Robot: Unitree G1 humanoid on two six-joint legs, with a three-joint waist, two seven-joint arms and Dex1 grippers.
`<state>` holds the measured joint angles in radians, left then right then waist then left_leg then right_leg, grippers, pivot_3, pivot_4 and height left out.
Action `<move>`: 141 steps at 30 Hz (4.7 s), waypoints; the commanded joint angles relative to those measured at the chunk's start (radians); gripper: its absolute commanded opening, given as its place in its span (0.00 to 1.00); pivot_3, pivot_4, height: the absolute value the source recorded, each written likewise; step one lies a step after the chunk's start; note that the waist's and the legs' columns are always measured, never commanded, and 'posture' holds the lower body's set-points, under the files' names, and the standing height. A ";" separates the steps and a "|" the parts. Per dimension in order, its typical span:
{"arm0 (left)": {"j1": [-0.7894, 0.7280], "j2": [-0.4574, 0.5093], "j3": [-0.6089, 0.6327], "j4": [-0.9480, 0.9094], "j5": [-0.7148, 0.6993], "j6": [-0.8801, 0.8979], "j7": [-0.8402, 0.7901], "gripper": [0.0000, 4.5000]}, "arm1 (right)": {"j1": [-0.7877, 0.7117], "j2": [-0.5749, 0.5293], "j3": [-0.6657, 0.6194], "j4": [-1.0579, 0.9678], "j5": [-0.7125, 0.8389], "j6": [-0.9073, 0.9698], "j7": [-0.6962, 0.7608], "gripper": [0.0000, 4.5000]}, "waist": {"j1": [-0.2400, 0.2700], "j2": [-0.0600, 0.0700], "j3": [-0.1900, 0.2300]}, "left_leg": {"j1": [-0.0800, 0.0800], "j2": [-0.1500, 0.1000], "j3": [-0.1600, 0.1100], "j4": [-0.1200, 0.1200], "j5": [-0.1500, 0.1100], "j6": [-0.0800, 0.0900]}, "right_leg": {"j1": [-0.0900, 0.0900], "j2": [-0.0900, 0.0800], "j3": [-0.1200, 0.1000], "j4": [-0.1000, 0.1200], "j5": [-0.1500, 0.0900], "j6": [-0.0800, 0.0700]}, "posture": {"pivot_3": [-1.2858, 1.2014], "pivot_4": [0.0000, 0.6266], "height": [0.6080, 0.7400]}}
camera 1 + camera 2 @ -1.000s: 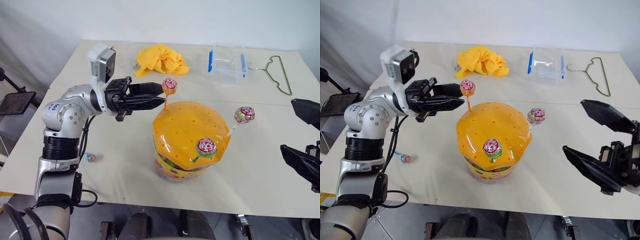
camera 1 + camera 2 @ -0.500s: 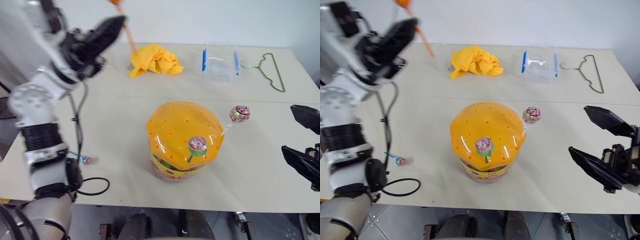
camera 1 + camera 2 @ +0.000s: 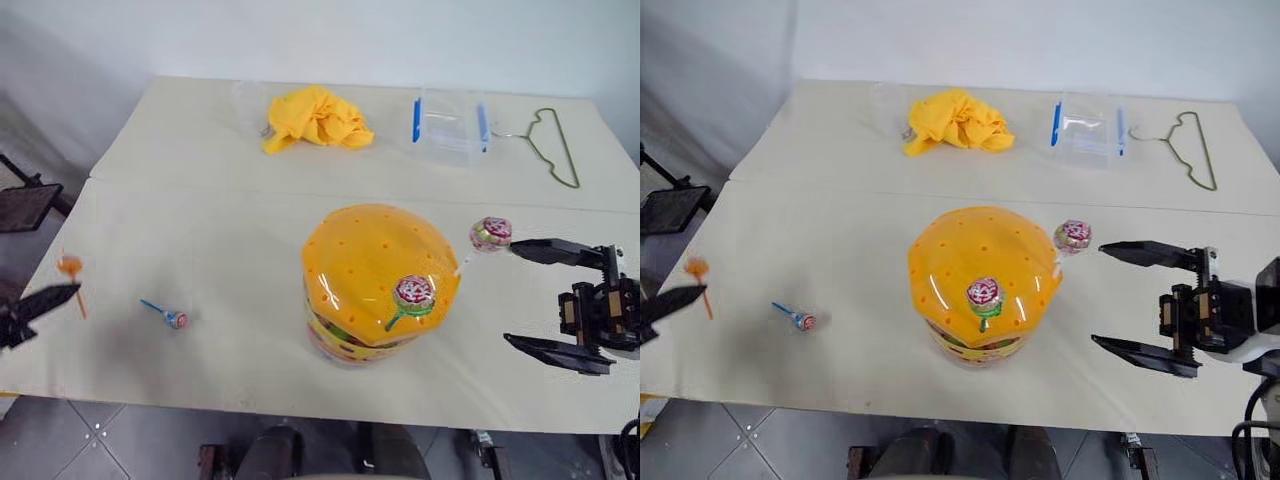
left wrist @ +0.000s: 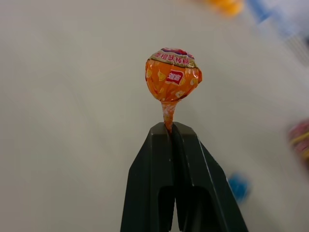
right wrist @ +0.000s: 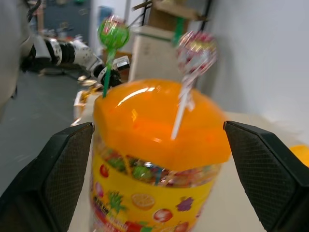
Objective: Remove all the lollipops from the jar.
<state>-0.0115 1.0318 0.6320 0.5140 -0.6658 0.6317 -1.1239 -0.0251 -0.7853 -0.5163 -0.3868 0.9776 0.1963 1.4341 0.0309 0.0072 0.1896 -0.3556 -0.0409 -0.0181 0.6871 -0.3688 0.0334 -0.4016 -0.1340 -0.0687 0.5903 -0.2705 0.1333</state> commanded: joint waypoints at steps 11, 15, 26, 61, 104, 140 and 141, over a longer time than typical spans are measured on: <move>0.111 -0.163 -0.033 -0.194 0.058 -0.096 0.081 0.11 | 0.012 -0.058 -0.036 0.067 -0.045 0.029 0.008 1.00 | -0.010 0.001 0.000 | 0.002 0.002 0.002 0.000 0.000 -0.002 | 0.000 0.001 0.001 0.001 0.000 0.000 | 0.52 0.24 1.00; 0.128 -0.147 0.004 -0.209 0.021 -0.137 -0.015 0.37 | 0.045 -0.054 -0.085 0.054 0.003 0.096 -0.068 1.00 | -0.010 0.001 0.000 | 0.002 0.002 0.003 0.000 0.000 -0.002 | 0.000 0.001 0.002 0.001 0.000 0.000 | 0.52 0.24 1.00; 0.012 -0.165 0.051 -0.565 -0.178 -0.271 -0.175 0.64 | 0.046 -0.036 -0.092 0.036 0.030 0.201 -0.240 1.00 | -0.004 0.002 0.000 | 0.001 0.001 0.002 -0.001 0.000 -0.002 | -0.002 -0.001 0.002 0.000 -0.001 -0.002 | 0.52 0.24 1.00; -0.229 -0.255 -0.209 -0.818 -0.419 -0.073 -0.138 0.64 | -0.163 -0.089 0.032 0.036 0.061 0.318 -0.287 0.00 | -0.018 0.006 -0.001 | 0.000 0.000 0.006 0.000 0.002 -0.001 | -0.005 0.005 -0.003 0.003 0.000 -0.001 | 0.52 0.24 1.00; -0.481 -0.219 -0.360 -0.517 -0.279 -0.006 -0.383 0.64 | 0.086 -0.092 -0.112 -0.289 0.130 0.288 -0.353 0.66 | -0.008 0.005 0.000 | -0.002 0.000 0.006 0.002 0.003 -0.001 | -0.006 0.008 -0.004 0.005 0.000 0.000 | 0.52 0.24 1.00; -0.405 -0.256 -0.339 -0.612 -0.224 -0.134 -0.387 0.64 | 0.199 -0.331 -0.143 0.180 -0.218 0.456 -0.737 0.01 | -0.007 0.004 0.000 | -0.004 -0.001 0.005 0.006 0.003 0.000 | -0.004 0.005 -0.005 0.005 0.001 0.001 | 0.52 0.24 1.00; -0.399 -0.257 -0.341 -0.617 -0.220 -0.140 -0.391 0.64 | 0.225 -0.341 -0.114 0.198 -0.282 0.438 -0.737 0.01 | -0.007 0.004 0.000 | -0.004 -0.001 0.005 0.006 0.003 0.000 | -0.005 0.005 -0.005 0.006 0.000 0.001 | 0.52 0.24 1.00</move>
<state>-0.4179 0.7619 0.2901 -0.0689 -0.8941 0.5133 -1.4994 0.1849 -1.1123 -0.6534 -0.2061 0.7937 0.6650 0.7061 0.0236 0.0116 0.1895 -0.3594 -0.0419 -0.0129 0.6929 -0.3659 0.0338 -0.4063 -0.1285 -0.0737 0.5958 -0.2700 0.1339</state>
